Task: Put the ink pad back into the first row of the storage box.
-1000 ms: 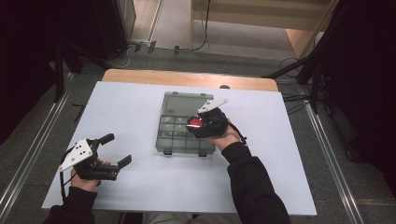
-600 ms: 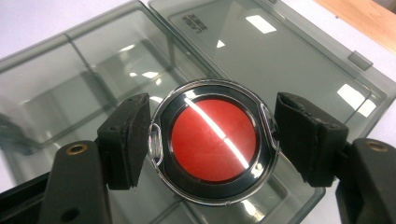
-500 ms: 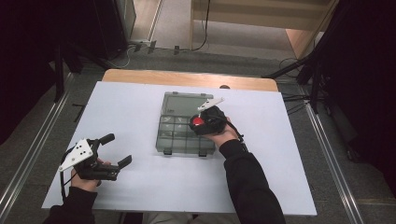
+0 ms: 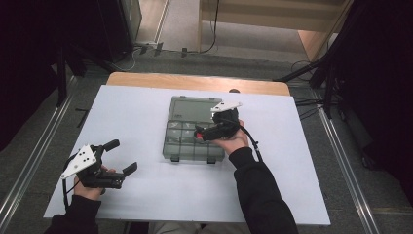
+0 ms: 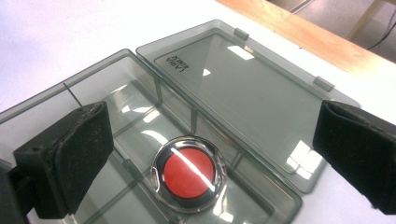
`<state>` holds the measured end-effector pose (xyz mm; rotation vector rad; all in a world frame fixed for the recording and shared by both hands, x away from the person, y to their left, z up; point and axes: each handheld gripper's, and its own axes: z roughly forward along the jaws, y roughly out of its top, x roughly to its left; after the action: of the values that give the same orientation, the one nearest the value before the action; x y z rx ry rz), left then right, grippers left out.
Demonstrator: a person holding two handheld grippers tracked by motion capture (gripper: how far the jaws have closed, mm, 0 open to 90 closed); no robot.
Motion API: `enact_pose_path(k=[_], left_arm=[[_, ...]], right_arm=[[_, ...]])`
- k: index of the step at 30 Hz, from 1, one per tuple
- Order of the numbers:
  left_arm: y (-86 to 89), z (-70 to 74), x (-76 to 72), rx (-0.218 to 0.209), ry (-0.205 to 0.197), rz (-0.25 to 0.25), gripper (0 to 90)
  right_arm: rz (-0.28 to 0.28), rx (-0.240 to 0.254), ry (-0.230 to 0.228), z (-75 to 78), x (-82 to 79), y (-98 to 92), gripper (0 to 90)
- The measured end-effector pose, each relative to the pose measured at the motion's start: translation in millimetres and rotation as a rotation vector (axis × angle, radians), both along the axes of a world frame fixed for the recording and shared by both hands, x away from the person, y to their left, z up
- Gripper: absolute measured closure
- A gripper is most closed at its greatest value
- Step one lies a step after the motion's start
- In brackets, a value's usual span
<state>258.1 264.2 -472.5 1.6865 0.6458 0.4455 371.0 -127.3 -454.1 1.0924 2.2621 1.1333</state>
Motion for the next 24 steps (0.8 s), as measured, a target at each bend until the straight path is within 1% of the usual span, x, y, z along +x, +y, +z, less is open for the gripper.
enact_pose_path(k=[2, 6, 7, 8, 9, 10, 12, 15, 17, 19, 22, 24], left_arm=[[-0.2, 0.0, 0.0, 0.000, 0.000, -0.001, 0.0], [-0.5, -0.3, 0.0, 0.001, 0.003, 0.000, 0.0], [-0.4, -0.4, 0.0, 0.002, 0.003, 0.001, 0.0], [-0.4, -0.4, 0.0, 0.002, 0.003, 0.001, 0.0], [-0.4, -0.4, -0.1, 0.004, 0.003, 0.001, 0.0], [-0.4, -0.4, -0.1, 0.004, 0.003, 0.001, 0.0], [-0.6, -0.4, -0.4, 0.005, 0.004, 0.001, 0.0], [-0.9, -0.6, -0.5, 0.008, 0.004, 0.001, 0.0], [-1.1, -0.6, -0.3, 0.008, 0.004, 0.001, 0.0], [-1.2, -0.7, -0.3, 0.008, 0.004, 0.002, 0.0], [-1.3, -0.7, -0.3, 0.008, 0.005, 0.002, 0.0], [-1.2, -0.8, -0.3, 0.012, 0.005, 0.002, 0.0]], right_arm=[[0.004, 0.012, -0.002, 3.8, -2.6, -3.2, 0.0], [0.008, 0.038, -0.029, 12.1, -10.9, -9.9, 0.0], [0.010, 0.048, -0.031, 14.2, -13.8, -12.5, 0.0], [0.010, 0.048, -0.031, 14.2, -13.8, -12.5, 0.0], [0.015, 0.061, -0.023, 16.6, -17.6, -16.9, 0.0], [0.015, 0.061, -0.023, 16.6, -17.6, -16.9, 0.0], [0.015, 0.065, -0.037, 19.1, -25.7, -24.6, 0.0], [0.005, 0.077, -0.038, 20.0, -34.0, -34.3, 0.0], [0.002, 0.070, -0.030, 20.7, -38.1, -39.8, 0.0], [-0.011, 0.078, -0.043, 21.9, -43.8, -47.4, 0.0], [-0.027, 0.101, -0.040, 22.8, -49.3, -57.1, 0.0], [-0.039, 0.099, -0.044, 22.7, -53.1, -63.2, 0.0]])
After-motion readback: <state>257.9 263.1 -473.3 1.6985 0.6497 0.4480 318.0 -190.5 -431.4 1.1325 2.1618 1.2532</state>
